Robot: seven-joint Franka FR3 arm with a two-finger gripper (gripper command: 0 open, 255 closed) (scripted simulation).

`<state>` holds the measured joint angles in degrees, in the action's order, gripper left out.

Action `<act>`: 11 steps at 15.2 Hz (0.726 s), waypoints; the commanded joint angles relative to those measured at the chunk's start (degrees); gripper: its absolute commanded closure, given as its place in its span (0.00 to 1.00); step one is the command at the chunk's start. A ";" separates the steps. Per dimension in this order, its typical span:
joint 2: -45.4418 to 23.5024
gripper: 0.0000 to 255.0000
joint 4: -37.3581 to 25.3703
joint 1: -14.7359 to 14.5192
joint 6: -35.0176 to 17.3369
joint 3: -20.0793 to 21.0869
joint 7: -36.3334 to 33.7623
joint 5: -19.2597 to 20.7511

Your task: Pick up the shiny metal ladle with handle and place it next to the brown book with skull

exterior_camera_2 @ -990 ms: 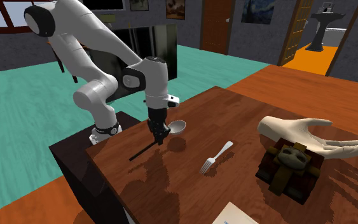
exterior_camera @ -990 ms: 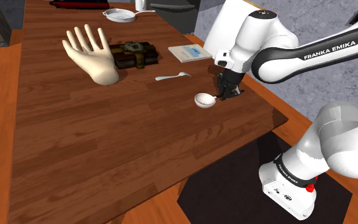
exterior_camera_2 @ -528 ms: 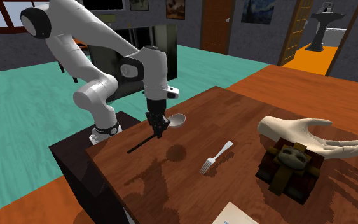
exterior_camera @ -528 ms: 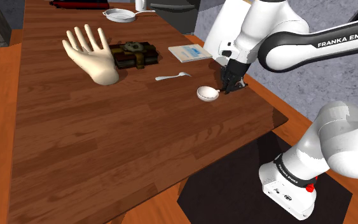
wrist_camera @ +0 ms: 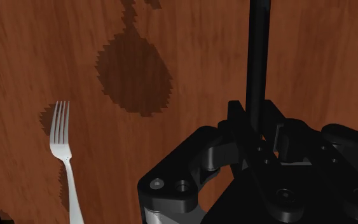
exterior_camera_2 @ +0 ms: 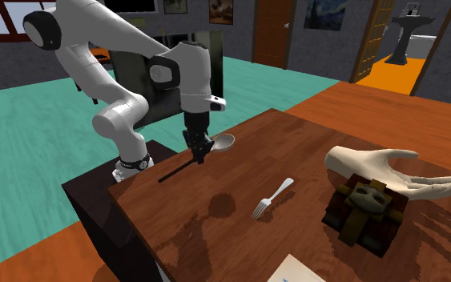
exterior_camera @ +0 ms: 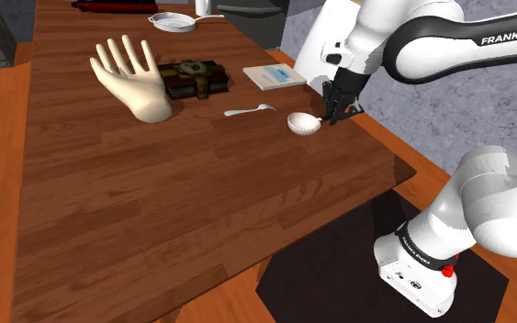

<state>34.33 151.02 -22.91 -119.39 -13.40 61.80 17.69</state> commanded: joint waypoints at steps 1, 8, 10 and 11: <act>0.67 1.00 -1.09 -0.05 1.77 0.18 0.31 -0.26; 2.14 1.00 -5.50 -0.36 7.60 0.95 1.15 -1.20; 2.41 1.00 -6.85 -0.45 9.20 1.15 1.38 -1.45; 2.52 1.00 -7.54 -0.49 9.99 1.26 1.50 -1.57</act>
<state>37.00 144.54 -23.27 -110.32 -12.30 63.21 16.34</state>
